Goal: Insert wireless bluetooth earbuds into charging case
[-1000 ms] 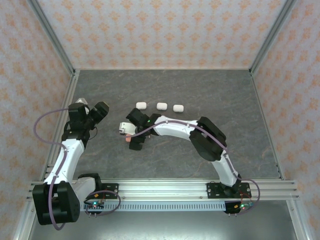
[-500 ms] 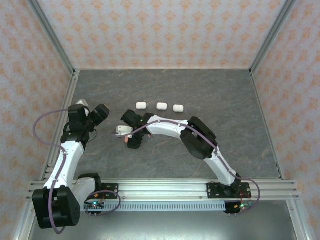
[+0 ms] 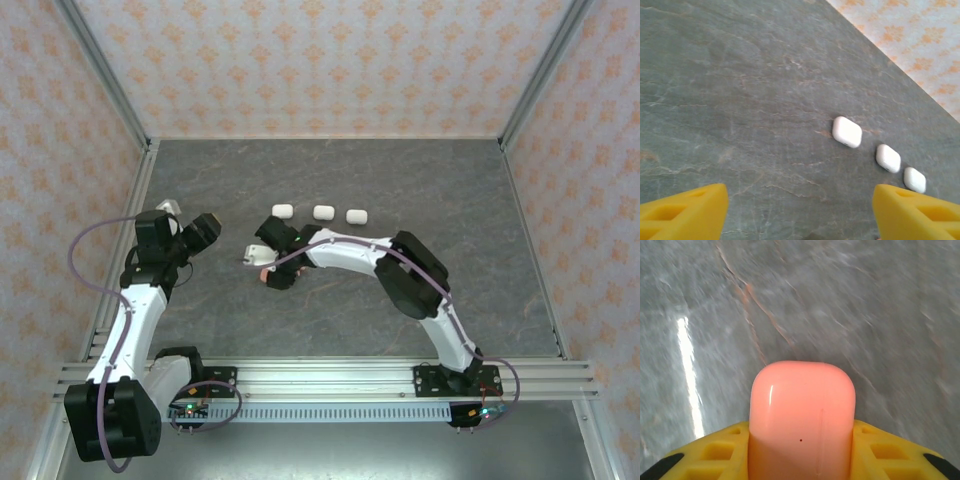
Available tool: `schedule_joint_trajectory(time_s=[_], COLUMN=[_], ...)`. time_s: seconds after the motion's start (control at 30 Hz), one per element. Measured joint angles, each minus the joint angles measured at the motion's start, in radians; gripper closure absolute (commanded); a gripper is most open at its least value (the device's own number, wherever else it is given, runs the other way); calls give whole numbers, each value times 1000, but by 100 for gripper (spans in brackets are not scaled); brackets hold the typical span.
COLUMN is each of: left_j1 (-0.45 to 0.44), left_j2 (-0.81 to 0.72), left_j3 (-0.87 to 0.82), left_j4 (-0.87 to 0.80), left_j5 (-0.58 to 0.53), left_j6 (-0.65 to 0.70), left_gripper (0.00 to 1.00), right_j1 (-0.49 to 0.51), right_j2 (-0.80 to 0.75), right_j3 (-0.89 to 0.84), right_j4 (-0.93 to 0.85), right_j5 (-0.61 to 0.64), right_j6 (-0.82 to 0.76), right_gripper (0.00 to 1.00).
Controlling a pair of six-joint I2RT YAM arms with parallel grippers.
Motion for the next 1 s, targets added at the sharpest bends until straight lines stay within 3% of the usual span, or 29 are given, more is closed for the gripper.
schedule_joint_trajectory(time_s=[0.2,0.37,0.5,0.73,1.0], left_j1=[-27,-182,-296,-431,-553], left_j2=[-9,0,25,136,236], left_j3=[61,171,239,293,333], left_j4=[-2,-33,-28,8,37], left_j5=[200,373,465,547,554], left_j6=[69,159,192,188,174], left_gripper=[32,34,36,36,40], right_j1=[-70,-88,-88,-88,-88], right_j2=[-309,-607,-756,-889,-906], right_j3=[-220,-404,-480,-515,-526], right_j4=[110,229,266,282,303], right_j5=[35,90,122,126,126], right_j6=[19,-2,-31,-45,-56], right_gripper=[63,62,61,61,61])
